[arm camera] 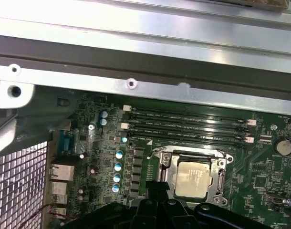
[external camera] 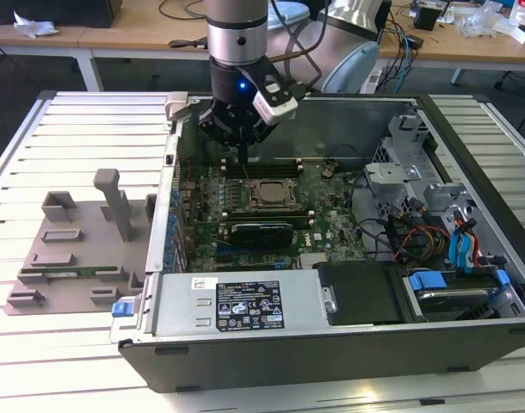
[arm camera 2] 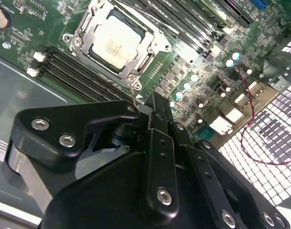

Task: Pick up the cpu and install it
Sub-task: 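Install the first cpu locking lever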

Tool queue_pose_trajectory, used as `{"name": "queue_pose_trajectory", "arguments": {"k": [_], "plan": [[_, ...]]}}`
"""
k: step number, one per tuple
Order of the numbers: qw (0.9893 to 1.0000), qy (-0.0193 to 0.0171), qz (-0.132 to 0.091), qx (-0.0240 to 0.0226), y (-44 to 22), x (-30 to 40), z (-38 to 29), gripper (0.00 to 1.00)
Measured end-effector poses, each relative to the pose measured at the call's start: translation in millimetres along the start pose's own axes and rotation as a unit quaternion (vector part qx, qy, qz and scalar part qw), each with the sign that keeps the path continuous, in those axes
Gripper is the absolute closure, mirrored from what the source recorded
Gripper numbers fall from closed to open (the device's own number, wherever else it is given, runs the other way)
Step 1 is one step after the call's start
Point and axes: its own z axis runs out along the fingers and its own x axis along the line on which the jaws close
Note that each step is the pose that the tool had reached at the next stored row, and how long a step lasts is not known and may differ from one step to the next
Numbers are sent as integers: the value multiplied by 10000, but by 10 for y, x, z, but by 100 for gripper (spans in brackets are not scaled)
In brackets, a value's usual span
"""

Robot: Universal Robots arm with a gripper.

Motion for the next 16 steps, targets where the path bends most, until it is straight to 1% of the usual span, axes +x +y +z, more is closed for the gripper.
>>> {"name": "queue_pose_trajectory", "arguments": {"k": [1, 2, 8, 13, 16], "plan": [[10000, 0, 0, 0, 4, 38, 0, 89], [10000, 0, 0, 0, 6, 58, 0, 89], [10000, 0, 0, 0, 17, 154, 5, 89], [10000, -1, 0, 0, 23, 207, 10, 89], [10000, 0, 0, 0, 26, 225, 13, 89]]}}
